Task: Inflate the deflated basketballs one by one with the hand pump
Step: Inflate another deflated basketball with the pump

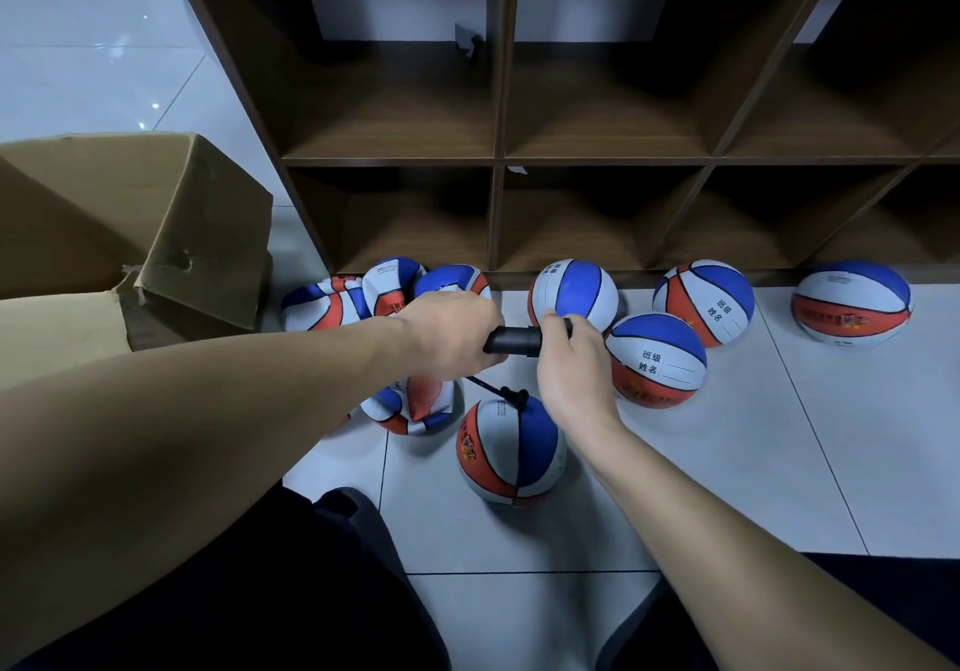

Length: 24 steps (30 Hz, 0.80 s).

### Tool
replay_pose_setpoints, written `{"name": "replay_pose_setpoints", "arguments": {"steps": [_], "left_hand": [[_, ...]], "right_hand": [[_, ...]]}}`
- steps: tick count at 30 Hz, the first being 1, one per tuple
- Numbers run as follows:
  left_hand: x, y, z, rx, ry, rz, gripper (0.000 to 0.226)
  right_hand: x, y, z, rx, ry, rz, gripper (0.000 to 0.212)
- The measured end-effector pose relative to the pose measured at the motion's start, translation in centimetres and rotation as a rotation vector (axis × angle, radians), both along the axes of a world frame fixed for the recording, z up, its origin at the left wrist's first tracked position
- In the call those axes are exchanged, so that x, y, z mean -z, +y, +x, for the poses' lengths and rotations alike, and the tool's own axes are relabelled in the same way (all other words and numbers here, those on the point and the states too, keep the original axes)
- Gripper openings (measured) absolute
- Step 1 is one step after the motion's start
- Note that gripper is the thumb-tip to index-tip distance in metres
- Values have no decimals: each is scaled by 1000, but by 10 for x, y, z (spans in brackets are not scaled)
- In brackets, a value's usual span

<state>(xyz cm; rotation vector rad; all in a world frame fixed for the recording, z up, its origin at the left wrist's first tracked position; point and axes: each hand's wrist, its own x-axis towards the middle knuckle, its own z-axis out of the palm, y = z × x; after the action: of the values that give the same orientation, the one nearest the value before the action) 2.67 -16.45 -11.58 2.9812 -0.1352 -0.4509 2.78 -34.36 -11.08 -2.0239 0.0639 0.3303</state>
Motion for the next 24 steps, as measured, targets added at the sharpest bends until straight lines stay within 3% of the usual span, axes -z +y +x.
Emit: {"name": "replay_pose_setpoints", "arguments": {"steps": [6,14,16,18,19,22,24], "left_hand": [[6,6,-4,-22,68,-22,24],[6,12,-2,-49,115,-58,25],[7,14,-3,-76,130,-86,24],[9,16,-5,-86,134,-90,24],[11,17,-5,-85,136,-77,26],[17,22,-9,-111,145,-51,31],[25,26,-13,-172,164,-51,31]], "right_hand": [[8,-4,5,-142,48,-22,35],[29,-26,25,-25,79,82,59],[45,-33,31,-22,47,8,48],[74,-43,34,-145,17,-156,16],[88,-49,32,-236,34,-231,15],[119,-60,20,-457,157,-360,66],[130,-63,13,-544,263,-334,87]]}}
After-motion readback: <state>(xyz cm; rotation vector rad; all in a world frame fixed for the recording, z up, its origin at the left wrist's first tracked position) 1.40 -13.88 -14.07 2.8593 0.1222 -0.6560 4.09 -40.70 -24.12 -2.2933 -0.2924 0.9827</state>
